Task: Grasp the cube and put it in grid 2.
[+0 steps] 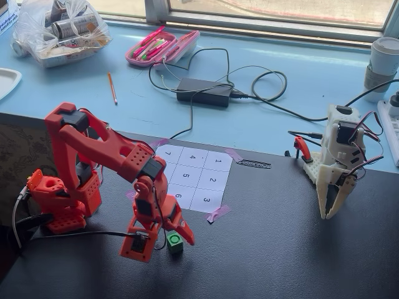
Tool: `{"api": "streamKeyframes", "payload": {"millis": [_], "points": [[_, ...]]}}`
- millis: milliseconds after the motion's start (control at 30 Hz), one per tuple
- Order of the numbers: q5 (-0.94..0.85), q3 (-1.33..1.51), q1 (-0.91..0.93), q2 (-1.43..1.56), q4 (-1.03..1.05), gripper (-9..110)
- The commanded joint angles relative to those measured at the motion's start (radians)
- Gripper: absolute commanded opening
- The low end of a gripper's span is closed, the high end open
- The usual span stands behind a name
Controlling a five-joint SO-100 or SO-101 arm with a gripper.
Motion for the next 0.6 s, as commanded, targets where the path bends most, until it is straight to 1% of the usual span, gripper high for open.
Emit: {"api": "streamKeyframes", "payload": {"millis": [0,167,233,367,467,533,567], "points": [[0.005,-0.08,-0.017,0.0,0.026,43],[-0.006,-0.094,-0.018,-0.015,0.028,33],[-0.009,-0.091,-0.014,-0.02,0.029,23],[-0.032,-0.072,-0.009,-0.032,0.014,18],[-0.041,-0.06,-0.008,-0.038,0.006,9],[-0.048,-0.06,-0.009,-0.04,0.006,1],[-0.049,-0.06,-0.009,-0.04,0.006,0]]}}
